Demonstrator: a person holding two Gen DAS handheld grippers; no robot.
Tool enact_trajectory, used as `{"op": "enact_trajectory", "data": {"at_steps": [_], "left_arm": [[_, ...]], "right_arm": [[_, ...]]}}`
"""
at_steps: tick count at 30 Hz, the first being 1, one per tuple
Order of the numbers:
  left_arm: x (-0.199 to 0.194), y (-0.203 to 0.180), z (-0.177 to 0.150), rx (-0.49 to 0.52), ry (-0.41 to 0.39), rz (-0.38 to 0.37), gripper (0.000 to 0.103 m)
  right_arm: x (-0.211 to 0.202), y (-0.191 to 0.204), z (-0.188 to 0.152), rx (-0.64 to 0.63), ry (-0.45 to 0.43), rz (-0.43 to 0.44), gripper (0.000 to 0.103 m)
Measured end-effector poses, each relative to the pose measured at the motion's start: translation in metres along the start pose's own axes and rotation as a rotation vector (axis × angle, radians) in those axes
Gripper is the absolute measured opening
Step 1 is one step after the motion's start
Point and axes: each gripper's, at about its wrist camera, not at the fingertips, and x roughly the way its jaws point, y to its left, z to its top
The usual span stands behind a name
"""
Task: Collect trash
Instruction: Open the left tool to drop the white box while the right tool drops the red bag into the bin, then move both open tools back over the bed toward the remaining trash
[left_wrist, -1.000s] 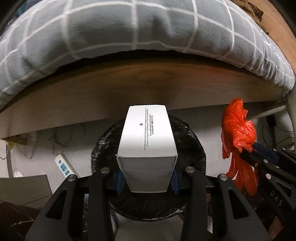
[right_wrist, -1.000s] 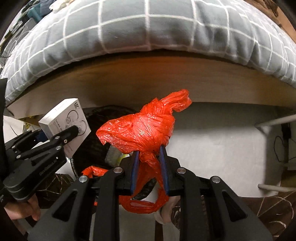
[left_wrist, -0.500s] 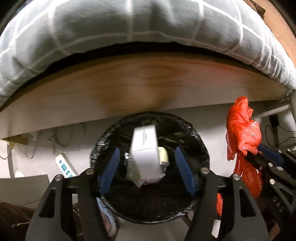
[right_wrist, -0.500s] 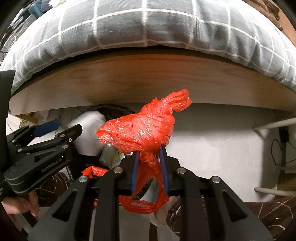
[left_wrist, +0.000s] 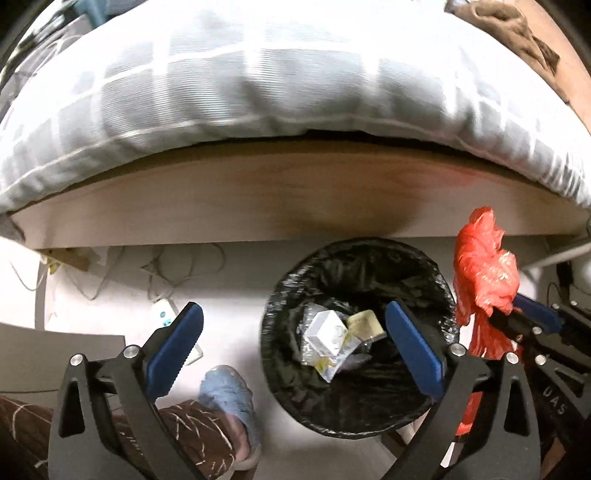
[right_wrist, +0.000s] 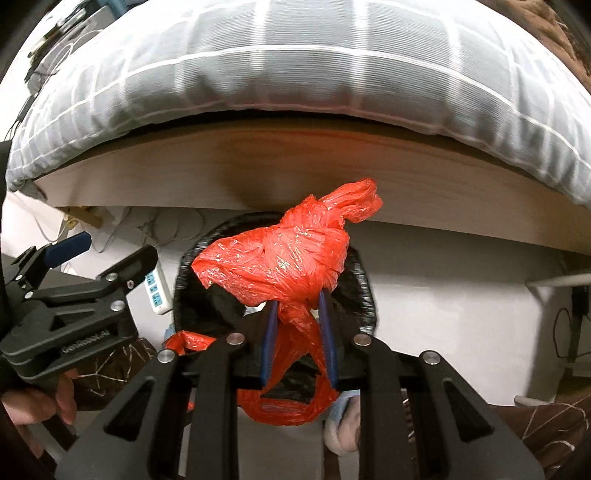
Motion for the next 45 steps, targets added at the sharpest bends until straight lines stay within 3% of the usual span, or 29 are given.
{"op": "enact_trajectory", "data": {"at_steps": [8,14,18,31,38,45], "left_arm": [[-0.007,0.031,-0.008,-0.046,0.005,0.024,0.097],[-0.007,0.042,-0.011,-0.063,0.008,0.024,0.097],[-0.008,0.047,-0.011,-0.068,0.007,0.029,0.097],[-0.033,0.048,-0.002,-0.067,-0.056,0.033,0.097],[-0.059,0.048,0.01,-0.066,-0.119,0.029,0.097],[-0.085,0.044,0.023,-0.056,-0.186,0.021,0.097]], "right_arm": [[0.016,0.032,0.006,-0.056,0.045,-0.003,0.022],[0.016,0.025,0.004,-0.061,0.044,-0.022,0.027],[0.016,0.029,0.0,-0.067,0.037,-0.032,0.034],[-0.008,0.024,0.006,-0.055,-0.069,-0.074,0.077],[-0.038,0.021,0.015,-0.053,-0.163,-0.096,0.09],[-0.065,0.008,0.023,-0.016,-0.258,-0.136,0.095]]}}
